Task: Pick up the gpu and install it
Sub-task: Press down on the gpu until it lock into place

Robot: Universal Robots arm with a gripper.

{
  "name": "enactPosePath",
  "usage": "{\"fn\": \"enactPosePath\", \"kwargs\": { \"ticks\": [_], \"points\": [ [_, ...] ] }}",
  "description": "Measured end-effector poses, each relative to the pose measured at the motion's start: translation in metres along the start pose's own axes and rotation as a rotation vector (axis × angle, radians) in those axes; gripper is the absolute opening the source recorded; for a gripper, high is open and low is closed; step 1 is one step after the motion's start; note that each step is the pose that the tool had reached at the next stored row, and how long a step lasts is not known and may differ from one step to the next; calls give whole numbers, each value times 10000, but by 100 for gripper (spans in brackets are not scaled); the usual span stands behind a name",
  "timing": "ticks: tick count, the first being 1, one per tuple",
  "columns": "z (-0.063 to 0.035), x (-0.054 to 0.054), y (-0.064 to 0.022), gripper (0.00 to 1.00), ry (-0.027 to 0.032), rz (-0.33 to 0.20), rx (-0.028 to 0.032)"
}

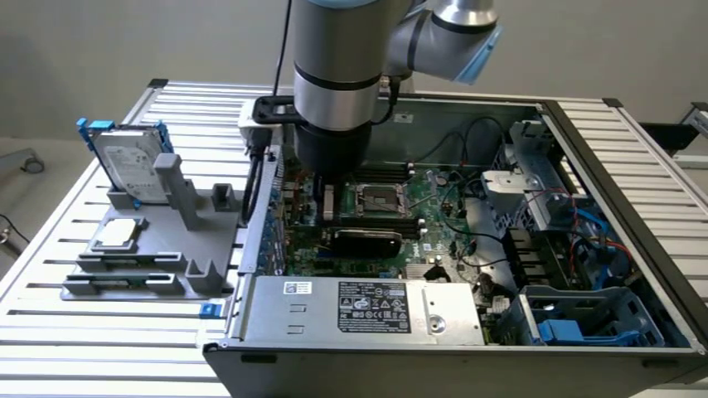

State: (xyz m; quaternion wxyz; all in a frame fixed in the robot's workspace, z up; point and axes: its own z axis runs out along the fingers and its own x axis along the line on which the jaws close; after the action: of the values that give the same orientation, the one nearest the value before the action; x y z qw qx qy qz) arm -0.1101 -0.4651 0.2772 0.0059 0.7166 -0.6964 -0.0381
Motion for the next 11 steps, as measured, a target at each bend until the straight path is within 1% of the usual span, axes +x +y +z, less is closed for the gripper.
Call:
{"fn": "enactPosePath", "kwargs": {
  "ticks": [4, 8, 11],
  "points": [
    [-3, -1, 38, 11, 109, 9, -51],
    [-6, -2, 71, 11, 238, 19, -96],
    [-12, -3, 91, 11, 348, 27, -130]
  ]
}}
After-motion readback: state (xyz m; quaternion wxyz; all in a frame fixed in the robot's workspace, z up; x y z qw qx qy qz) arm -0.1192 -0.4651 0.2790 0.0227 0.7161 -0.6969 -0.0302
